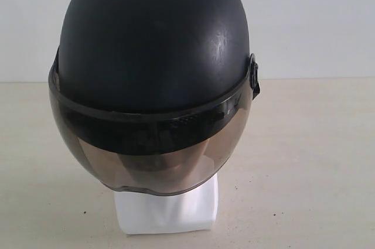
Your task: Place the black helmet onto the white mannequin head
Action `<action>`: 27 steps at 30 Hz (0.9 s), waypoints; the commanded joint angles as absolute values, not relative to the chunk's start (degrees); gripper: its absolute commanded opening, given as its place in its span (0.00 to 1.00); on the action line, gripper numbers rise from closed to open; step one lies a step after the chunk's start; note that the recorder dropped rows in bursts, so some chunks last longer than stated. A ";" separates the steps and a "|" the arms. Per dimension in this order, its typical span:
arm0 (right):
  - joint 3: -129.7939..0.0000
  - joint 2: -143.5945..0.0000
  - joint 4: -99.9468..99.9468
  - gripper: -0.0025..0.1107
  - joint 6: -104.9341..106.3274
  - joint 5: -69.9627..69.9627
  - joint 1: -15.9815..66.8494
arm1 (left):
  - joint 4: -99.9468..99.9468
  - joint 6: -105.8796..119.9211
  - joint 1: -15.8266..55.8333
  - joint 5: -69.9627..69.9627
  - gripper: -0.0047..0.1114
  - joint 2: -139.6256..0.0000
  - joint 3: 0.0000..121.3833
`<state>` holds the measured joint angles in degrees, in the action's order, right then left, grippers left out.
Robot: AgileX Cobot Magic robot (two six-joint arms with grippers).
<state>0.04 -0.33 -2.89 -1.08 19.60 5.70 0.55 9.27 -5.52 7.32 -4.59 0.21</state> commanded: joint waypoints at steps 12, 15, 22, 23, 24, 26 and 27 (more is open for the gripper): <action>0.00 0.00 -2.45 0.02 -1.20 19.04 5.80 | 2.62 2.62 -5.29 16.77 0.08 -2.20 0.00; 0.00 0.00 -2.45 0.02 -1.20 19.04 5.80 | 2.35 2.62 -5.42 16.77 0.08 -0.30 0.00; 0.00 0.00 -2.45 0.02 -1.20 19.04 5.80 | 2.35 2.62 -5.52 16.77 0.08 0.00 0.00; 0.00 0.00 -2.72 0.02 -1.20 19.04 5.80 | 2.35 2.62 -5.52 16.77 0.08 0.00 0.00; 0.00 0.00 -2.72 0.02 -1.20 19.04 5.80 | 2.35 2.62 -5.52 16.77 0.08 0.00 0.00; 0.00 0.00 -2.72 0.02 -1.20 19.04 5.80 | 2.35 2.62 -5.52 16.77 0.08 0.00 0.00; 0.00 0.00 -2.72 0.02 -1.20 19.04 5.80 | 2.35 2.62 -5.52 16.77 0.08 0.00 0.00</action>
